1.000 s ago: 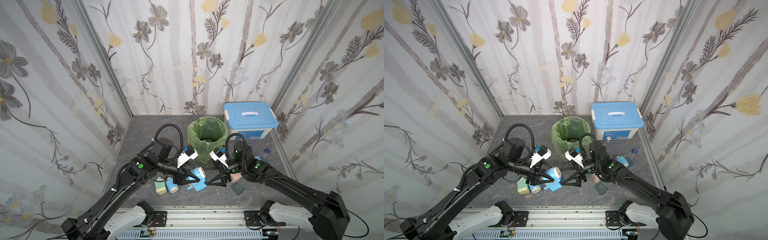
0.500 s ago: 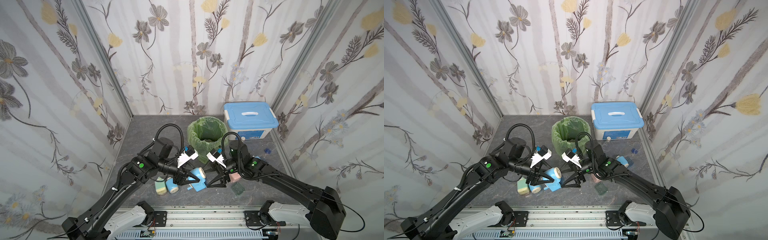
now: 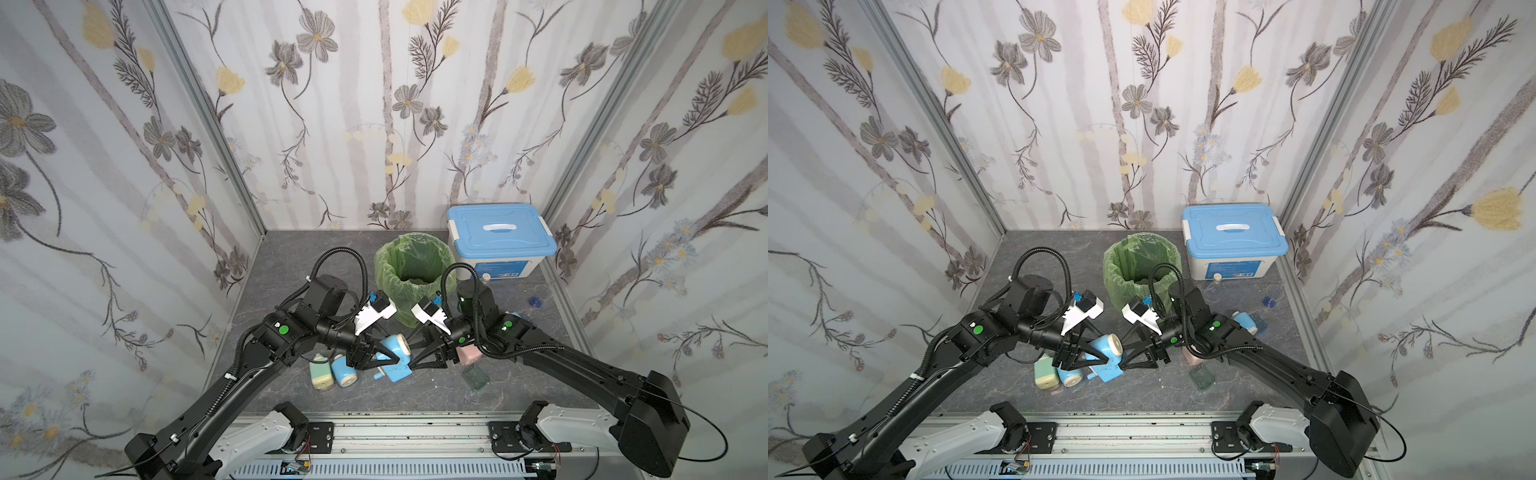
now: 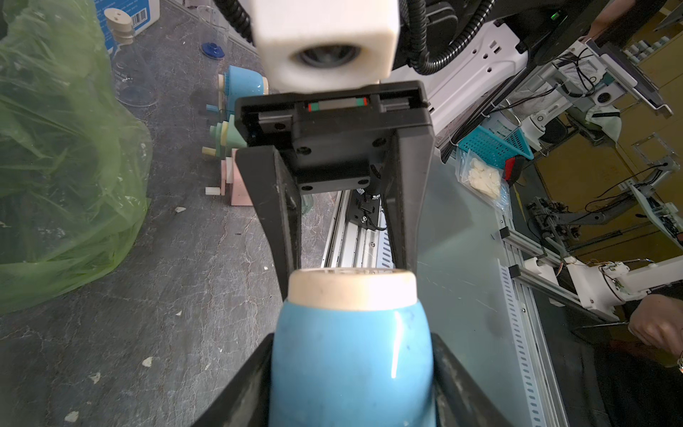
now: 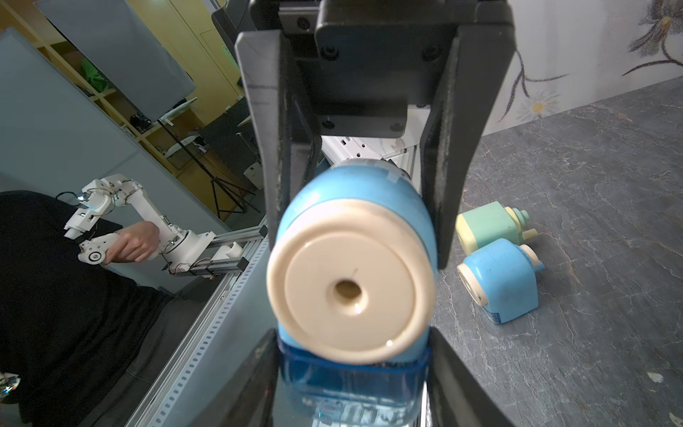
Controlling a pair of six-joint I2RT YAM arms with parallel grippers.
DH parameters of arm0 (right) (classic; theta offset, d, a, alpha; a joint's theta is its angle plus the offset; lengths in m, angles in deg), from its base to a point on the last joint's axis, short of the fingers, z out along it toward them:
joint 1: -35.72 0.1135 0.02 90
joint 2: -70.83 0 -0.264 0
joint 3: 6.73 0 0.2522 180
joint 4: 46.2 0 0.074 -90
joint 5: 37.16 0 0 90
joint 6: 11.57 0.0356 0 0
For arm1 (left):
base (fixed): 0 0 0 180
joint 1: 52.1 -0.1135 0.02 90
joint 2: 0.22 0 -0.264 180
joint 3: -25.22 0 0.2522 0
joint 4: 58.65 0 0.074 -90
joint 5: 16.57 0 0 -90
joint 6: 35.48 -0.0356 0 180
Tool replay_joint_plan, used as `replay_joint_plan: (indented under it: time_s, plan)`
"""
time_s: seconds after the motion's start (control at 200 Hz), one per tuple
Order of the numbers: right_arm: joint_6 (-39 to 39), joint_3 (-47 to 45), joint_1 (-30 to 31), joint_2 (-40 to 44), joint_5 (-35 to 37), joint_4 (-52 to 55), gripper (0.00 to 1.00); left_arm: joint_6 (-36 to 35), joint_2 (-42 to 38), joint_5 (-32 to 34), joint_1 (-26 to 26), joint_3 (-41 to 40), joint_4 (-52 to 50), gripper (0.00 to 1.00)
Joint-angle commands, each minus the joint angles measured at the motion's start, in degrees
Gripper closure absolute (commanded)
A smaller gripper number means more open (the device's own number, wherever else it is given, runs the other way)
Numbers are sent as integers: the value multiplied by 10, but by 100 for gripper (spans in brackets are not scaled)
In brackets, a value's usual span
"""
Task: Take out the pencil sharpener tray and clean the shavings
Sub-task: Open the container of the pencil sharpener.
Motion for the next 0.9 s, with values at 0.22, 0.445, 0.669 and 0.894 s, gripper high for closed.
replay_joint_plan:
  time_s: [0.22,0.445,0.669,0.894]
  plan:
    - [-36,4,-38,14,1,33,47,-15,9,-26,0,8,4,46]
    - [-40,11,-53,29,6,44,47,-14,16,-30,0,10,3,45]
    - [-54,14,-90,43,19,74,47,-15,15,-21,0,10,3,45]
    - [-56,20,-136,64,34,91,46,-13,7,6,0,9,6,45]
